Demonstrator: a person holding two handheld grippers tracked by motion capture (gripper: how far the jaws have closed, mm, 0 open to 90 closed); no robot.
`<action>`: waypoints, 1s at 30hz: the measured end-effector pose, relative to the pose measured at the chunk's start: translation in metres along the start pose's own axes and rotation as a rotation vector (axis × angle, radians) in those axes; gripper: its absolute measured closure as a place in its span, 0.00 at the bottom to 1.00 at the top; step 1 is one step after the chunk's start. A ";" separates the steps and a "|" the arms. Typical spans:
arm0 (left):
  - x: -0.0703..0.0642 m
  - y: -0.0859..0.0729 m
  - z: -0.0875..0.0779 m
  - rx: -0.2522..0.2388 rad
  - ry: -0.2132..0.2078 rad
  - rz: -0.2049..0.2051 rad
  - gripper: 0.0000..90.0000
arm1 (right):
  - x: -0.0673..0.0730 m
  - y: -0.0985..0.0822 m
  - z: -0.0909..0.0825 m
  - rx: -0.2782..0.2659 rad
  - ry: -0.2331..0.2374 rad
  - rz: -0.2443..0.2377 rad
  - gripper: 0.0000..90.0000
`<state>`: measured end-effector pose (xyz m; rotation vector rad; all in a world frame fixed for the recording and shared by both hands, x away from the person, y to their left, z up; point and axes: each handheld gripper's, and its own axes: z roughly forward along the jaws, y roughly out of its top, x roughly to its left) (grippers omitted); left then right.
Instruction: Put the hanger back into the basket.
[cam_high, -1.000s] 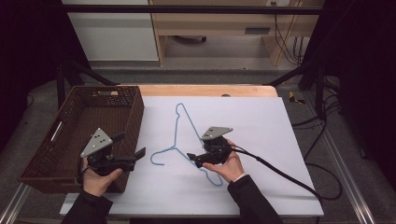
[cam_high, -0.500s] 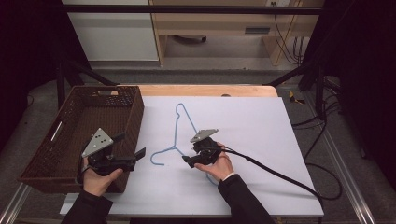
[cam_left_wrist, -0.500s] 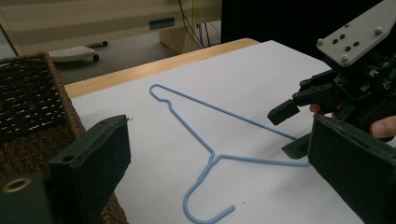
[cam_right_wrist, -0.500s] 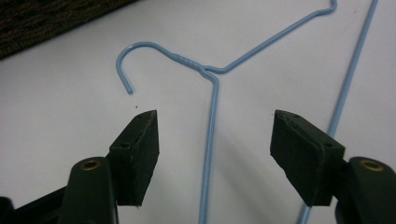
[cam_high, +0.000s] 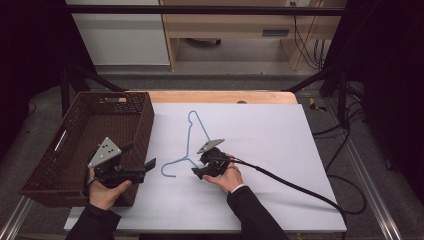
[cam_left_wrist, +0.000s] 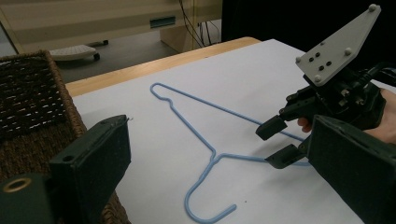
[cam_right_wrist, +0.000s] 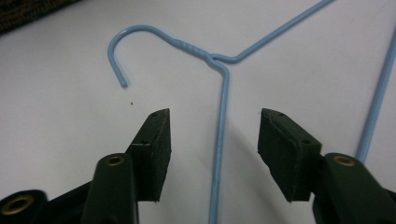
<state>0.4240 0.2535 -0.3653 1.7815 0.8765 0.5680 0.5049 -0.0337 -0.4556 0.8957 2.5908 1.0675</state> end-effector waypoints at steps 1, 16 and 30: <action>0.000 0.000 0.000 0.001 0.001 0.000 0.06 | 0.000 -0.001 0.001 0.007 0.000 0.005 0.53; 0.000 -0.001 0.001 0.005 0.002 0.000 0.06 | 0.002 -0.007 0.012 0.080 -0.012 0.004 0.79; -0.001 -0.001 0.002 0.010 0.003 0.002 0.06 | 0.005 -0.008 0.010 0.099 -0.032 -0.004 0.94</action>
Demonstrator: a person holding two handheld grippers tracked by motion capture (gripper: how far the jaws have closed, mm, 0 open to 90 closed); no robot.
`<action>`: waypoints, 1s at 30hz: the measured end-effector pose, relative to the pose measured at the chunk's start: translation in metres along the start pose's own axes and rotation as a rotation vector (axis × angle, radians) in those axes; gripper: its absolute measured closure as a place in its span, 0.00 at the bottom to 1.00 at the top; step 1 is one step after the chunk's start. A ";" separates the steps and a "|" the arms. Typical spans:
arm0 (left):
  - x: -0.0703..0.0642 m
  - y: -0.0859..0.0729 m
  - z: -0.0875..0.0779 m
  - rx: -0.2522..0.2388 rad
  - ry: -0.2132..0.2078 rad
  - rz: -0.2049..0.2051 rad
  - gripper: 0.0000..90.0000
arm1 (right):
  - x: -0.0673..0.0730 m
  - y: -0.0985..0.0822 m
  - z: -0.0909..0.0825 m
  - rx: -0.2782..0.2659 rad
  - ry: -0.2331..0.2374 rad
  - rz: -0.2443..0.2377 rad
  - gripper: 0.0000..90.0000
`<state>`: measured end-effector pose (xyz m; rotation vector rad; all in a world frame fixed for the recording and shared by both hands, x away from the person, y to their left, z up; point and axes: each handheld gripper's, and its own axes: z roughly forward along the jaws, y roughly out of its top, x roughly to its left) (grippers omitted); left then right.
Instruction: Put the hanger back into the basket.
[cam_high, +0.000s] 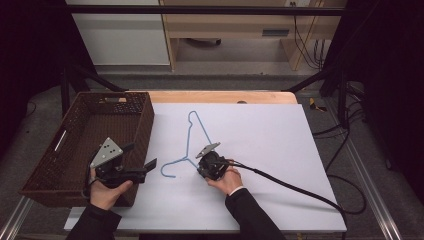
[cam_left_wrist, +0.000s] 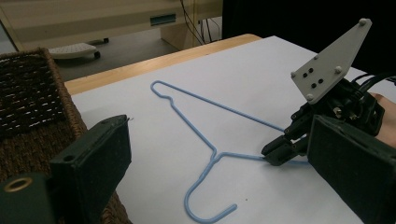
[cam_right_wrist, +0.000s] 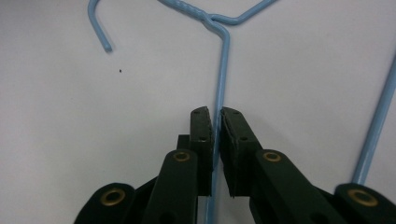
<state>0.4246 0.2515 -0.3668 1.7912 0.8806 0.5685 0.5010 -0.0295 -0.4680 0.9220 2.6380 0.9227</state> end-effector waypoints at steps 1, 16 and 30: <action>0.000 0.000 0.000 0.001 0.000 0.000 0.06 | 0.000 0.000 0.000 0.000 -0.003 0.002 0.95; 0.001 -0.001 0.001 0.004 0.002 0.000 0.07 | 0.000 0.003 0.000 0.017 -0.007 0.094 0.97; 0.001 0.000 -0.001 0.000 0.005 -0.002 0.07 | -0.002 0.006 -0.008 0.004 0.023 0.115 0.98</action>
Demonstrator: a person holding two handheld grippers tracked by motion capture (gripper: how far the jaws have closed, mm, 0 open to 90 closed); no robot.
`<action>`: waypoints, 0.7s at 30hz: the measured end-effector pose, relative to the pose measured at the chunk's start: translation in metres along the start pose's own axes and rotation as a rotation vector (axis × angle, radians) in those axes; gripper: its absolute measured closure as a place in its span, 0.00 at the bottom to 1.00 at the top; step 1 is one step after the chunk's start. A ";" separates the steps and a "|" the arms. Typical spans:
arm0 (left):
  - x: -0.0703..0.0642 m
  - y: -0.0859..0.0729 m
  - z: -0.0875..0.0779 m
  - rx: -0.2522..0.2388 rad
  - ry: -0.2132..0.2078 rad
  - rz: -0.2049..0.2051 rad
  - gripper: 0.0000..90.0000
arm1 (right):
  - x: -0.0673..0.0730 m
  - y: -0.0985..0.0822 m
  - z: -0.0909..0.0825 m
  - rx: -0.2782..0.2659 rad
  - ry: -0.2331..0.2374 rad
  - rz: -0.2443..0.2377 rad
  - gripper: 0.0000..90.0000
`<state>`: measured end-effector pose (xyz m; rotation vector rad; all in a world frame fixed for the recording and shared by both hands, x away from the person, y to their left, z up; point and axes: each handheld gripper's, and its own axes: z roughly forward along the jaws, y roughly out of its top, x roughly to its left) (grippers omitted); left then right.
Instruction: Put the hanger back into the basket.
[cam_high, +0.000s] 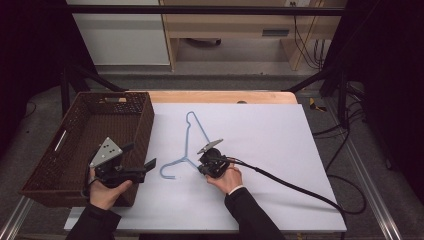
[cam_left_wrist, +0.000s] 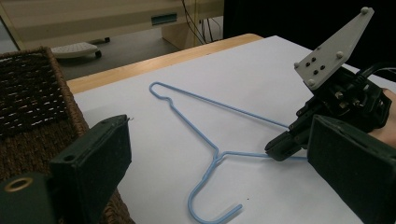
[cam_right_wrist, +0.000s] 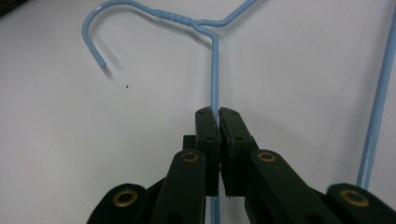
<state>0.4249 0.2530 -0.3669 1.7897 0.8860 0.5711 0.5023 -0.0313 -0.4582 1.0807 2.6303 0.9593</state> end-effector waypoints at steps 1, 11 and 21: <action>0.000 0.000 0.000 -0.001 0.000 0.000 0.07 | 0.000 0.000 -0.001 -0.002 0.000 0.000 0.98; 0.000 0.000 0.000 -0.001 0.000 0.002 0.07 | -0.002 0.001 -0.003 -0.006 0.008 -0.008 0.98; -0.001 0.000 0.001 0.003 -0.002 0.002 0.07 | -0.001 -0.002 0.004 -0.003 0.008 -0.012 0.98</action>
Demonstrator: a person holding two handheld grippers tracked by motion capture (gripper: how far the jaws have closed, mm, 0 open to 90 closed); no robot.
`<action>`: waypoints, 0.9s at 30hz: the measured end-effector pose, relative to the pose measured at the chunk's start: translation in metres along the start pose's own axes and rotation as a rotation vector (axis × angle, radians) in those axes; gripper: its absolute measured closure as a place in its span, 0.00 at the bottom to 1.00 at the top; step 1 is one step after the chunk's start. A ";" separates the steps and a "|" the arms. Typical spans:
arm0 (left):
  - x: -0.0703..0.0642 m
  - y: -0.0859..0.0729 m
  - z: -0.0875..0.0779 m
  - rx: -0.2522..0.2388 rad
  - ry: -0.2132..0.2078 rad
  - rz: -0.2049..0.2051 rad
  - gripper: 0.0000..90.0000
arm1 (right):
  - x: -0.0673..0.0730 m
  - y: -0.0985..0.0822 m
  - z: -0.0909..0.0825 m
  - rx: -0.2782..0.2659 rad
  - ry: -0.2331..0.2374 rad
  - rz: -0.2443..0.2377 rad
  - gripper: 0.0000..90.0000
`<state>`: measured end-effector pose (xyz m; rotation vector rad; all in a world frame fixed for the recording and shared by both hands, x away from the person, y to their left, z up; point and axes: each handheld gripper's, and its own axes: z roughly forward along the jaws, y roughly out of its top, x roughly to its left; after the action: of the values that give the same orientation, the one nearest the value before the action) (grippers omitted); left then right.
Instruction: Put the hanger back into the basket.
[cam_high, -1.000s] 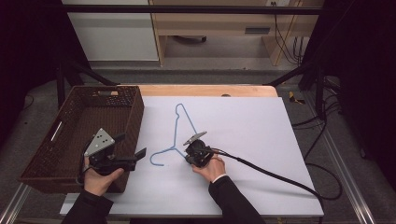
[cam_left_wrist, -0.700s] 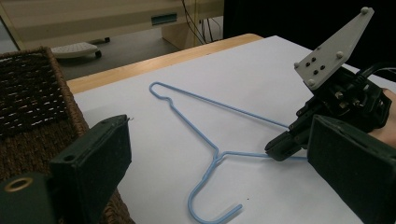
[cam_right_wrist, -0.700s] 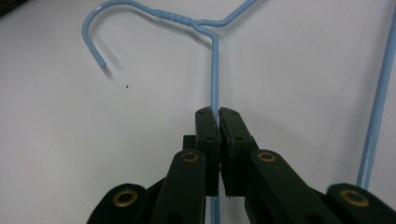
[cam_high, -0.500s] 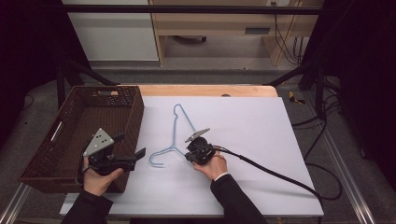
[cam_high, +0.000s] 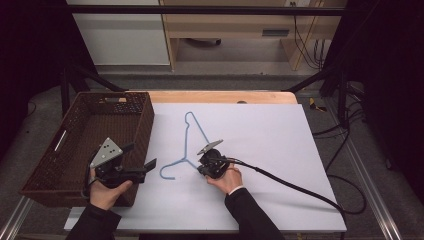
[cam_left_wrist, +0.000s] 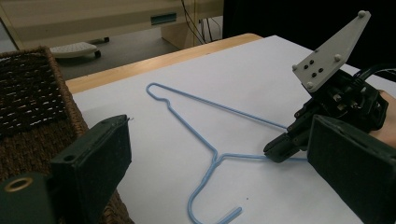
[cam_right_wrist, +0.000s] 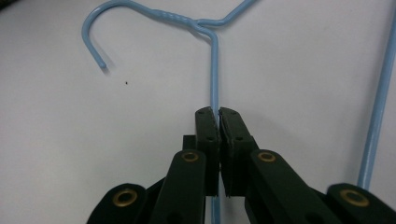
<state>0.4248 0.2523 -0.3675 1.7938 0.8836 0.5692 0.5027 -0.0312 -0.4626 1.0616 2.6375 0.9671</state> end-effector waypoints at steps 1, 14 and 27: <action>0.000 0.000 0.000 0.001 0.000 0.001 0.07 | 0.000 0.000 0.000 0.005 -0.002 -0.005 0.98; -0.001 0.000 0.001 0.004 0.001 0.001 0.07 | 0.003 -0.003 0.005 -0.003 -0.014 -0.051 0.92; -0.001 -0.001 0.002 0.007 0.000 0.003 0.07 | 0.004 -0.003 0.004 0.000 -0.038 -0.042 0.98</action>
<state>0.4253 0.2504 -0.3689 1.8016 0.8840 0.5693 0.4995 -0.0278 -0.4674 1.0103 2.6187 0.9293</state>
